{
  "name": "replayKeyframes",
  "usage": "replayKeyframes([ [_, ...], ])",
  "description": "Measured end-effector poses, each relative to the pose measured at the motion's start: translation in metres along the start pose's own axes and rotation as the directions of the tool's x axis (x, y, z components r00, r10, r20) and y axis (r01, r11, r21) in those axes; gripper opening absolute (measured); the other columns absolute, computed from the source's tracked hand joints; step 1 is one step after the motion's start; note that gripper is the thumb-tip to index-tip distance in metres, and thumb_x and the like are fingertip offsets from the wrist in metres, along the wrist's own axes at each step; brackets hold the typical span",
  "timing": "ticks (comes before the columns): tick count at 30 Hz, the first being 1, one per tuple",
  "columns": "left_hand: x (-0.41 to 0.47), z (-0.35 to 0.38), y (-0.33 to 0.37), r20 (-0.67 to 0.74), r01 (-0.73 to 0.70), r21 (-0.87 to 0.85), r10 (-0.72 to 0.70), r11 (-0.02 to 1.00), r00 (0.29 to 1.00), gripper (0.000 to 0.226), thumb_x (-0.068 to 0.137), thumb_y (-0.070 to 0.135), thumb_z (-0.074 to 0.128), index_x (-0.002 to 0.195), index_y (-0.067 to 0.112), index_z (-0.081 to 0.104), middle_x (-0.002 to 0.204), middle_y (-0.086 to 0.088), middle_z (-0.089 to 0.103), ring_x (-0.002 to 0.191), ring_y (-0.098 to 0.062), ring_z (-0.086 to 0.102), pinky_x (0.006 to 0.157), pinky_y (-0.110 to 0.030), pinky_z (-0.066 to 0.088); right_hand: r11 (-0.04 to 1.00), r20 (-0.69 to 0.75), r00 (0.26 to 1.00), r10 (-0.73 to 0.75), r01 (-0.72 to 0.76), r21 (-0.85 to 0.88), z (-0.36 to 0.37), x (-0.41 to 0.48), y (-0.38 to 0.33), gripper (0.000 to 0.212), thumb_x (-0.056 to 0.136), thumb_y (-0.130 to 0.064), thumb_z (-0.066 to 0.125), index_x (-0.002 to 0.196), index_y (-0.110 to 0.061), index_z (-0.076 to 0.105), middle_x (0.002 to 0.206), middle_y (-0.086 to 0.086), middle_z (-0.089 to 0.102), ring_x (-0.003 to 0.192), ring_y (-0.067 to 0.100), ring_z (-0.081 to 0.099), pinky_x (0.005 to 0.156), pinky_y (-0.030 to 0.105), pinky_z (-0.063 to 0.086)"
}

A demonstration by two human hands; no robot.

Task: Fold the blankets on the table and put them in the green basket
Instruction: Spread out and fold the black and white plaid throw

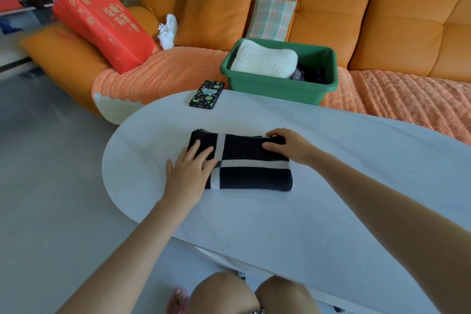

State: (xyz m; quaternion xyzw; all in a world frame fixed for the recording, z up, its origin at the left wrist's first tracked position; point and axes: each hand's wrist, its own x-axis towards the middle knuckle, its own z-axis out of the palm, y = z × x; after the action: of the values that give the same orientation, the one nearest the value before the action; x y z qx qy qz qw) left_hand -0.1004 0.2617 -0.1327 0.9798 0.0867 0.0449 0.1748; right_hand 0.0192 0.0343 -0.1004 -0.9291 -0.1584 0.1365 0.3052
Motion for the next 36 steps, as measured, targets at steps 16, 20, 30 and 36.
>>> replayKeyframes([
  [16, -0.081, -0.021, 0.045, 0.218, 0.295, -0.815, -0.209, 0.498, 0.953, 0.067, 0.087, 0.020, 0.062, 0.144, 0.031, 0.027, 0.129, 0.007, 0.044, 0.108, -0.006, 0.042, 0.089, -0.025, 0.035, 0.969, 0.230, 0.959, 0.165, -0.201, 0.143, 0.023, -0.088, -0.034, 0.075, 0.085, -0.049, 0.060, 0.145, -0.016, 0.028, 0.141, 0.007, 0.043, 0.124, 0.025, 0.047, 0.107, 0.036, 0.037],
  [20, -0.079, -0.020, 0.046, 0.252, 0.340, -0.821, -0.244, 0.459, 0.937, 0.072, 0.080, 0.015, 0.069, 0.139, 0.035, 0.033, 0.128, 0.000, 0.052, 0.109, -0.015, 0.051, 0.089, -0.030, 0.042, 0.955, 0.234, 0.952, 0.195, -0.239, 0.175, 0.033, -0.092, -0.039, 0.055, 0.088, -0.034, 0.061, 0.135, -0.012, 0.043, 0.133, 0.010, 0.049, 0.115, 0.028, 0.054, 0.101, 0.038, 0.044],
  [30, -0.084, -0.026, 0.058, 0.294, 0.359, -0.908, -0.281, 0.217, 0.914, 0.066, 0.073, -0.014, 0.061, 0.117, 0.035, 0.054, 0.104, -0.008, 0.065, 0.100, -0.024, 0.061, 0.079, -0.034, 0.051, 0.890, 0.072, 0.973, 0.218, -0.229, 0.394, 0.028, -0.127, -0.041, 0.041, 0.086, -0.016, 0.061, 0.126, -0.014, 0.055, 0.115, 0.008, 0.064, 0.105, 0.025, 0.062, 0.095, 0.039, 0.050],
  [36, -0.069, -0.041, 0.088, 0.277, 0.326, -0.911, -0.210, 0.254, 0.938, 0.061, 0.077, -0.013, 0.056, 0.122, 0.027, 0.054, 0.105, -0.009, 0.065, 0.092, -0.020, 0.063, 0.065, -0.024, 0.049, 0.924, -0.048, 0.982, 0.181, -0.153, 0.350, -0.003, -0.142, -0.048, 0.034, 0.090, -0.014, 0.055, 0.124, -0.015, 0.058, 0.113, 0.006, 0.065, 0.100, 0.021, 0.063, 0.085, 0.027, 0.050],
])
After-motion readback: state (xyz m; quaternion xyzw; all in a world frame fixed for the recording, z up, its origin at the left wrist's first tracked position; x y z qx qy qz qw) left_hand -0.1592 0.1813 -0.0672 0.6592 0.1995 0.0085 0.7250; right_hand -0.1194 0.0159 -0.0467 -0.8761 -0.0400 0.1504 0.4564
